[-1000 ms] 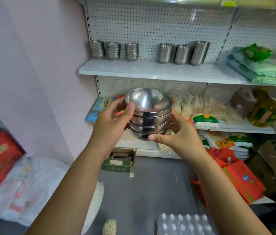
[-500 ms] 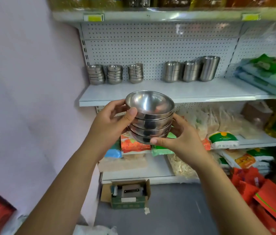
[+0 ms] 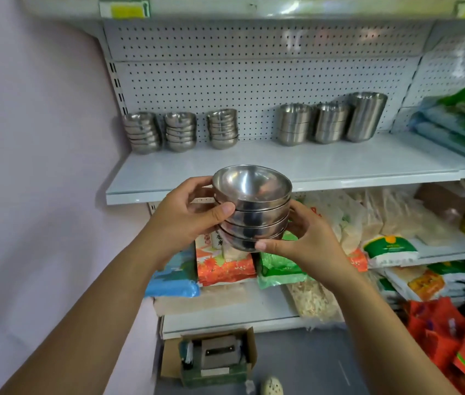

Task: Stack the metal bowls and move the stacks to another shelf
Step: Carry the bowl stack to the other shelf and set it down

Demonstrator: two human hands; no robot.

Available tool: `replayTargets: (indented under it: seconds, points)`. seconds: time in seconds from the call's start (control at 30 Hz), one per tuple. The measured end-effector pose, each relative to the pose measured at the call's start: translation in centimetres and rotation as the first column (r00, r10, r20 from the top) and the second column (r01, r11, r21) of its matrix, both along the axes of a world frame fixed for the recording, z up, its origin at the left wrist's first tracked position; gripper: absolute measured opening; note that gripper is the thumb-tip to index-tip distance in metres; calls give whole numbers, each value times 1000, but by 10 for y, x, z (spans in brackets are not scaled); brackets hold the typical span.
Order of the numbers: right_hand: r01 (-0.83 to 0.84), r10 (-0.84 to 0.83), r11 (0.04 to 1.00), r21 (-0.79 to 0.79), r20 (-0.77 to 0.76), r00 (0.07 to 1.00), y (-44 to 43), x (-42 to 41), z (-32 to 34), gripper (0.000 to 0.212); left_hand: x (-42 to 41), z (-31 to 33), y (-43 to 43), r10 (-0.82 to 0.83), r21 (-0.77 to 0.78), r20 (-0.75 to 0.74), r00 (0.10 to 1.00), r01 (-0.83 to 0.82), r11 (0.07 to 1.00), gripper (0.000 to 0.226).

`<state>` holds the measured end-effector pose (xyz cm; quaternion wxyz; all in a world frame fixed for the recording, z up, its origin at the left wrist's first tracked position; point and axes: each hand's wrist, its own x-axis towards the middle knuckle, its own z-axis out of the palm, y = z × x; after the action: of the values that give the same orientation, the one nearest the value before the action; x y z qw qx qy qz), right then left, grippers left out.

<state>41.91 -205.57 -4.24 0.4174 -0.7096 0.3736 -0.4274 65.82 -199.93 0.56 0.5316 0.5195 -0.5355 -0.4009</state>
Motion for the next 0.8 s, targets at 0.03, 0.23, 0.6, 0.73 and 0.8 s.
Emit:
replayTargets:
  seconds: [0.03, 0.23, 0.6, 0.73, 0.8]
  points:
    - [1, -1, 1000, -5, -2, 1000, -16, 2, -1, 73, 2, 0, -16, -6, 2, -1, 1000, 6, 1000, 66]
    - [4, -4, 1000, 2, 14, 1000, -136, 8, 4, 76, 9, 7, -127, -5, 5, -14, 1000, 5, 1000, 68]
    - [-31, 36, 998, 50, -89, 995, -325, 10, -4, 80, 9, -13, -312, 11, 45, -94, 996, -6, 999, 78]
    - [-29, 39, 995, 92, -106, 994, -357, 11, -22, 85, 12, -31, -342, 5, 77, -108, 994, 4, 997, 80]
    - [-23, 35, 994, 107, -109, 993, -367, 11, -32, 88, 11, -39, -353, -1, 90, -102, 995, 10, 996, 79]
